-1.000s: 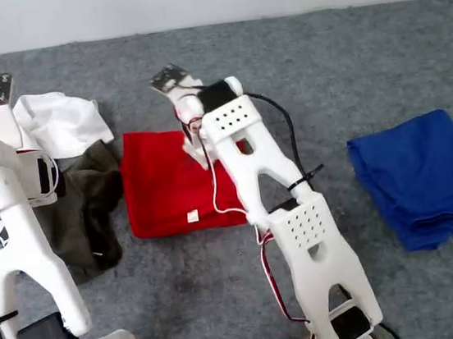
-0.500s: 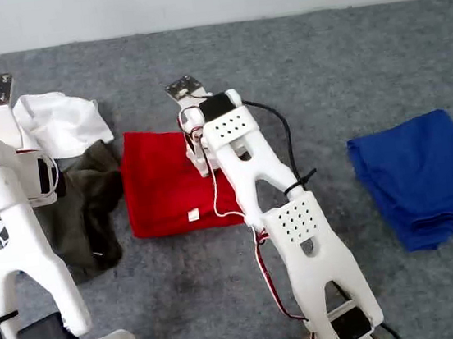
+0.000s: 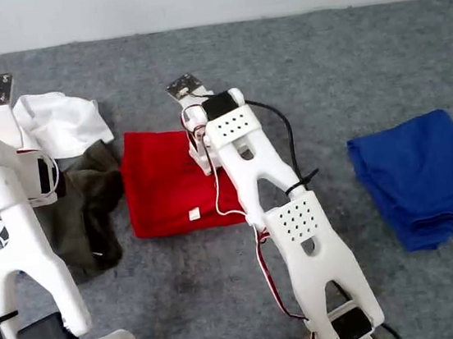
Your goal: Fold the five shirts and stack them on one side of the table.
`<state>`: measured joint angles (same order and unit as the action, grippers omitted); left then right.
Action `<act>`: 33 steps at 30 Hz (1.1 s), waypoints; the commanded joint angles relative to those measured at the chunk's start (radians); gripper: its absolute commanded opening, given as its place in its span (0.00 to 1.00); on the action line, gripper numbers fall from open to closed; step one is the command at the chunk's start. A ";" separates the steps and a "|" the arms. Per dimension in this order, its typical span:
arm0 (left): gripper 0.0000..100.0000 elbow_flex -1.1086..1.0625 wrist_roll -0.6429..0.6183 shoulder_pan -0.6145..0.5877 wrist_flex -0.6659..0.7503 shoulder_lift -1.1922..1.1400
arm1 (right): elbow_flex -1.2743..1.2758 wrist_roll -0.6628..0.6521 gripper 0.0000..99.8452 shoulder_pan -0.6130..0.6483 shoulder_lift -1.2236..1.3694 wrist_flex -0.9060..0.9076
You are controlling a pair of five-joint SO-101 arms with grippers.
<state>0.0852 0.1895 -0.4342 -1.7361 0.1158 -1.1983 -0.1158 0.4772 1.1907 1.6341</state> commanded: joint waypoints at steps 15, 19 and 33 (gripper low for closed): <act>0.15 0.004 0.005 -0.003 -0.018 0.032 | -0.379 -0.135 0.01 -0.206 -0.031 0.148; 0.15 0.004 0.005 -0.003 -0.017 0.032 | -0.379 -0.063 0.01 -0.334 -0.031 0.159; 0.15 0.004 0.005 0.002 -0.015 0.031 | -0.377 0.005 0.01 -0.595 -0.128 0.163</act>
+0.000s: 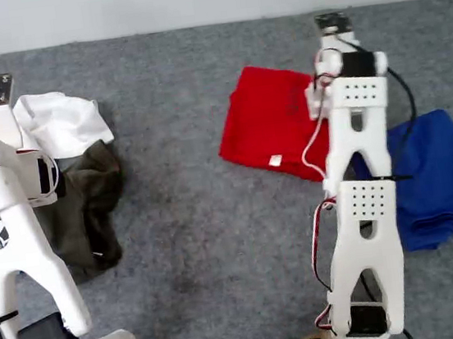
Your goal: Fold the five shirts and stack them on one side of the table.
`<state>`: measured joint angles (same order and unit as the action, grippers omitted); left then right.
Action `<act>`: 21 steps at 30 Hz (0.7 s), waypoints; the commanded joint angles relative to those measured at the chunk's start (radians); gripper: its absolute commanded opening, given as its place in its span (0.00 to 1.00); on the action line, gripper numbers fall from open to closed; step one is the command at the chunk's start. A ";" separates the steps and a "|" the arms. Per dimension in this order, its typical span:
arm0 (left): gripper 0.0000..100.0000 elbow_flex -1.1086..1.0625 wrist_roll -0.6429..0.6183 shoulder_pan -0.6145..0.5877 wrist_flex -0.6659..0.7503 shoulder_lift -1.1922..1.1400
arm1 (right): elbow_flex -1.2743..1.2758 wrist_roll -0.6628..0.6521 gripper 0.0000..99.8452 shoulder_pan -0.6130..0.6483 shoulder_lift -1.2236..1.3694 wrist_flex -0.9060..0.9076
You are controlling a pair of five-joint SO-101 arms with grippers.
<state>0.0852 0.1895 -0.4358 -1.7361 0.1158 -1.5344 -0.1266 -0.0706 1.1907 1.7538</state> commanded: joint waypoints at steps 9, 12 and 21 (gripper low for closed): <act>0.15 -0.013 0.005 0.118 -0.014 0.031 | 0.287 0.017 0.01 -0.257 -0.332 0.045; 0.15 -0.059 0.005 0.123 0.028 0.031 | 0.456 0.017 0.01 -0.292 -0.450 0.044; 0.15 -0.110 0.005 0.124 0.069 0.031 | 0.738 -0.031 0.01 -0.414 -0.661 0.039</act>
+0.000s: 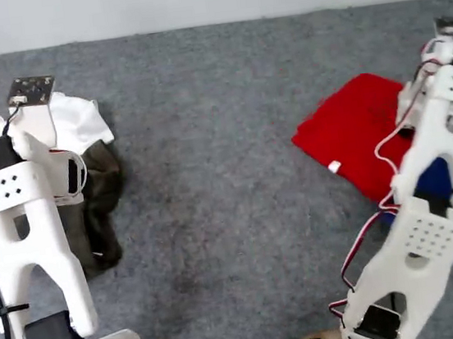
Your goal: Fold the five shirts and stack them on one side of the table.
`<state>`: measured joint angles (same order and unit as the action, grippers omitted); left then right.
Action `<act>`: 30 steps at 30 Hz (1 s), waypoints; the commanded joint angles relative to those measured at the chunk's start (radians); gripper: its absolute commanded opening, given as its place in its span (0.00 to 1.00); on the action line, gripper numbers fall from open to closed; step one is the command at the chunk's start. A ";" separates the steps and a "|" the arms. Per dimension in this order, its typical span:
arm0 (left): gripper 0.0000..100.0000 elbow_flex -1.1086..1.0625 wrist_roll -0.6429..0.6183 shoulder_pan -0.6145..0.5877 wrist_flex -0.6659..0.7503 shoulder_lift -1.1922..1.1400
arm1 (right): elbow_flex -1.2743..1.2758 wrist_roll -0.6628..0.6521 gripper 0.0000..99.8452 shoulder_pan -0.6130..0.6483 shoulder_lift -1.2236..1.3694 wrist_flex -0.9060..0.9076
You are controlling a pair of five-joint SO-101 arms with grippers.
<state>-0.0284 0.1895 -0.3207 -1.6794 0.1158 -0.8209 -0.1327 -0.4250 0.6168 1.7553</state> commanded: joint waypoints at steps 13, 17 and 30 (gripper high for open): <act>0.15 0.004 0.005 0.009 0.009 0.031 | 0.032 -0.023 0.01 -0.266 -0.084 0.036; 0.15 0.004 0.005 0.009 0.008 0.031 | 0.032 -0.023 0.01 -0.289 -0.038 0.036; 0.15 0.004 0.005 0.009 0.006 0.031 | 0.078 0.021 0.01 -0.338 0.051 0.041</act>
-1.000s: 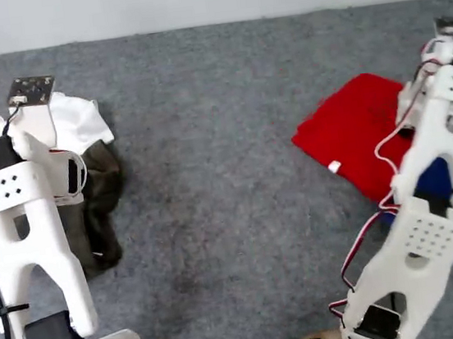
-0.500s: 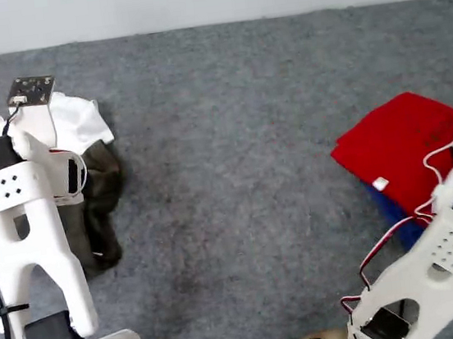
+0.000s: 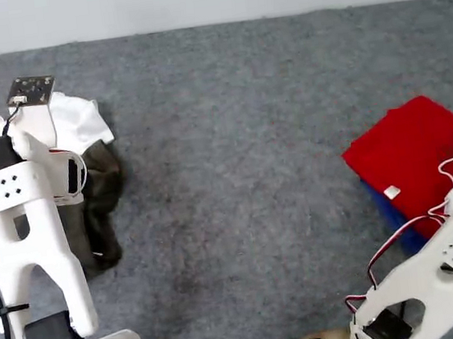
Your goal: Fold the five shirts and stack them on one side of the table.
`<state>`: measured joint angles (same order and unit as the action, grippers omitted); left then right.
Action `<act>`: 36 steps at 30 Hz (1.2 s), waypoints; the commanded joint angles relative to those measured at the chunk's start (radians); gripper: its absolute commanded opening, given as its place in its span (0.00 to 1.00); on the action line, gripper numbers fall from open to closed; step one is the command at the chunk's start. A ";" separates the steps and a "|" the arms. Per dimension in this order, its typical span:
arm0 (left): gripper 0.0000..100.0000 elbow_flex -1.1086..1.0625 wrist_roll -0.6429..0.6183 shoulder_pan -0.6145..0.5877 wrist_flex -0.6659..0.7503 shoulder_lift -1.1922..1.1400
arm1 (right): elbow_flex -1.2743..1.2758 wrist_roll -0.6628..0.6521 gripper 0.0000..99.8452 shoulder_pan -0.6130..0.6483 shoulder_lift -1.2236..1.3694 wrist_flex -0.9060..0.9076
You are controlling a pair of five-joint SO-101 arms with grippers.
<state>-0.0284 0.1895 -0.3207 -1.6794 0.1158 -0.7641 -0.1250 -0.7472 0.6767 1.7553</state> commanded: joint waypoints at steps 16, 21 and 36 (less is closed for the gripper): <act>0.15 0.002 0.005 0.009 0.006 0.031 | 0.123 -0.060 0.23 -0.044 -0.182 0.042; 0.16 0.002 0.005 0.009 0.006 0.031 | 0.245 -0.061 0.24 0.021 -0.351 0.042; 0.16 0.002 0.005 0.009 0.006 0.031 | 0.540 -0.057 0.23 0.394 -0.372 -0.022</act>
<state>-0.0284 0.1895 -0.3207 -1.6794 0.1158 -0.2378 -0.1772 -0.3790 0.2716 1.7400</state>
